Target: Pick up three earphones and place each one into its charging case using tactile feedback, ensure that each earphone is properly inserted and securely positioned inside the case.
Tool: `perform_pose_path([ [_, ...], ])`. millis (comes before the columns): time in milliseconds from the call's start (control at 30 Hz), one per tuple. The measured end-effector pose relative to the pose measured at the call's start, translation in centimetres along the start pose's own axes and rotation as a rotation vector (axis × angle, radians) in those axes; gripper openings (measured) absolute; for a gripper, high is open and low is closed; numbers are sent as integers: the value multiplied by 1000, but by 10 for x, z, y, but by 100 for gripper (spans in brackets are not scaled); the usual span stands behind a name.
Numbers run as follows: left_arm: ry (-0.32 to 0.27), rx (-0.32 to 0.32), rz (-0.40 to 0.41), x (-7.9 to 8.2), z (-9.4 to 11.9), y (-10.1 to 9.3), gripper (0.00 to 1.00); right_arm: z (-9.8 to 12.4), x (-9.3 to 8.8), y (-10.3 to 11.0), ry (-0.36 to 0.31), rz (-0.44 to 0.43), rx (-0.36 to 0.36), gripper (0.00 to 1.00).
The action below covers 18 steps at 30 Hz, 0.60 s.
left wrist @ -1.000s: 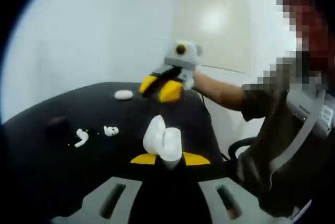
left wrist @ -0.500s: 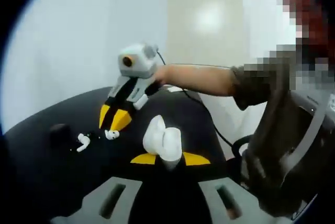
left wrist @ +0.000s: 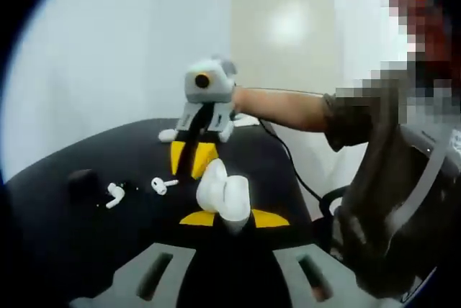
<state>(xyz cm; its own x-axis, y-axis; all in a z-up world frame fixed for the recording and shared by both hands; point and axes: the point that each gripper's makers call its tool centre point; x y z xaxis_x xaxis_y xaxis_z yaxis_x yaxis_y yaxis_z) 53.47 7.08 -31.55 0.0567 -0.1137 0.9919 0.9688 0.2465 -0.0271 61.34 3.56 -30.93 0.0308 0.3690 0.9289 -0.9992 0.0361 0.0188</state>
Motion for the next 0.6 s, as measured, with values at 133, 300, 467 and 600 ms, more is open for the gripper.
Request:
perform_pose_path([
  [133,-1,1,3,0,1,0,14,-6,8,-17,-36,-78,-46,16],
  [300,-1,0,3,-1,2,0,14,-21,4,-16,-22,-95,-5,17],
  [467,-1,0,4,-1,3,1,14,-32,3,-17,1,-79,34,19],
  [600,0,0,2,-1,3,0,14,-40,2,-13,5,-97,60,14],
])
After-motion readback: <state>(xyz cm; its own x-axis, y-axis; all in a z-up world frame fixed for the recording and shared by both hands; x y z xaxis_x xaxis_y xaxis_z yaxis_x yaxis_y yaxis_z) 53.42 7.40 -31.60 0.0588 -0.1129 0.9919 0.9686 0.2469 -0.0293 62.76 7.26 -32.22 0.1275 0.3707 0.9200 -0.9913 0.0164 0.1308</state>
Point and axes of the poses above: the point that each gripper's makers call its tool centre point, and the gripper's own axes: z roughly backward along the fingers, y roughly to its left, x roughly out of its top, and after that the axes turned 9 degrees about -y, right-handed
